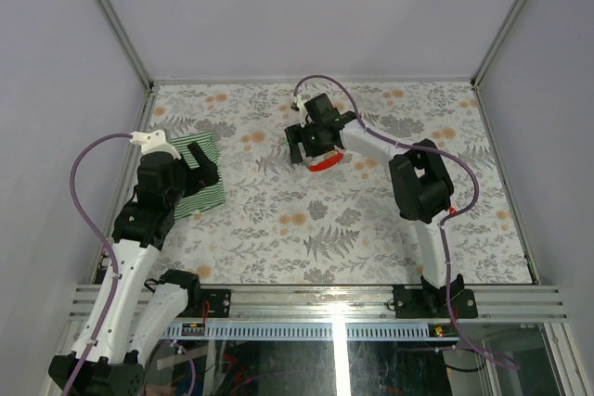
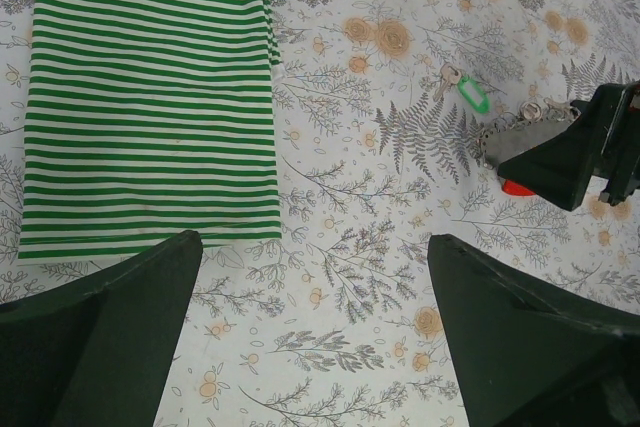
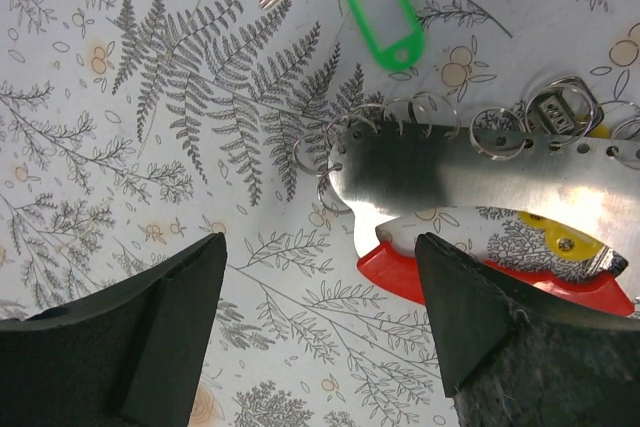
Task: Put the keys on the keyring
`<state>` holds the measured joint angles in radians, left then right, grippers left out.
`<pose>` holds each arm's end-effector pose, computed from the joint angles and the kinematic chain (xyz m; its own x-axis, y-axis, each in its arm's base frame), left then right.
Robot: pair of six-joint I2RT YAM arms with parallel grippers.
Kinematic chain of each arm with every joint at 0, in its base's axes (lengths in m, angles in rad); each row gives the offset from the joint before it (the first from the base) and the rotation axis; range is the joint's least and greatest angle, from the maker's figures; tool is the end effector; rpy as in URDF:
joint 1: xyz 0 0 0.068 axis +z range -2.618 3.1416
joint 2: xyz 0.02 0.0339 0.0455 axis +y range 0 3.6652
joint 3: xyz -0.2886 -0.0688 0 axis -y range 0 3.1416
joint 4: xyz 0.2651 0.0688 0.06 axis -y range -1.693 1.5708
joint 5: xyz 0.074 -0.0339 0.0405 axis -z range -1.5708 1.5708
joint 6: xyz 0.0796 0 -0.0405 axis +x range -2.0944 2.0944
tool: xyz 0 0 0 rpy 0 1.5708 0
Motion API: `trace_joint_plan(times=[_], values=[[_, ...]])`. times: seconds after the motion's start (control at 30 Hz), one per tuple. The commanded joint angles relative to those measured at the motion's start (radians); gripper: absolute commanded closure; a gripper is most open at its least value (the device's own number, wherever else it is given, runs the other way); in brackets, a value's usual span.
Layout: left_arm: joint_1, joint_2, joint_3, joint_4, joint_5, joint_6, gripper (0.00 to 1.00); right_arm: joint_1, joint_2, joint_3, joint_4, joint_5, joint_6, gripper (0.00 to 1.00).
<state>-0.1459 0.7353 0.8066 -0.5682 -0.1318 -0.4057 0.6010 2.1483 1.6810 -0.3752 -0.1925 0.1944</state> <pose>0.1999 -0.0188 0.3129 -0.4451 -0.3300 -0.8324 -0.1587 0.9440 -0.2894 0.4388 0.3193 0.1759 -0.7314 -0.2716 -0.6255 -0.5287 0.8052 0.2687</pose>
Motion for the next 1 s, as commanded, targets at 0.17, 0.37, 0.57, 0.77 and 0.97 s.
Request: trace_joint_plan(times=[0.17,0.37,0.57,0.77,0.97], values=[[-0.009,-0.013,-0.007,0.06,0.006,0.017,0.0,0.013,0.068,0.088,-0.026,0.057,-0.004,0.19],[-0.014,-0.012,-0.006,0.059,0.003,0.017,0.0,0.019,0.081,0.074,-0.035,0.079,-0.002,0.2],[-0.015,-0.008,-0.006,0.058,0.001,0.017,0.0,0.023,0.099,0.043,-0.01,0.043,-0.009,0.21],[-0.014,-0.004,-0.006,0.056,-0.003,0.016,0.0,0.029,0.087,-0.005,0.01,0.038,-0.016,0.21],[-0.015,-0.004,-0.006,0.055,-0.009,0.015,0.0,0.033,-0.004,-0.155,0.042,0.054,-0.003,0.24]])
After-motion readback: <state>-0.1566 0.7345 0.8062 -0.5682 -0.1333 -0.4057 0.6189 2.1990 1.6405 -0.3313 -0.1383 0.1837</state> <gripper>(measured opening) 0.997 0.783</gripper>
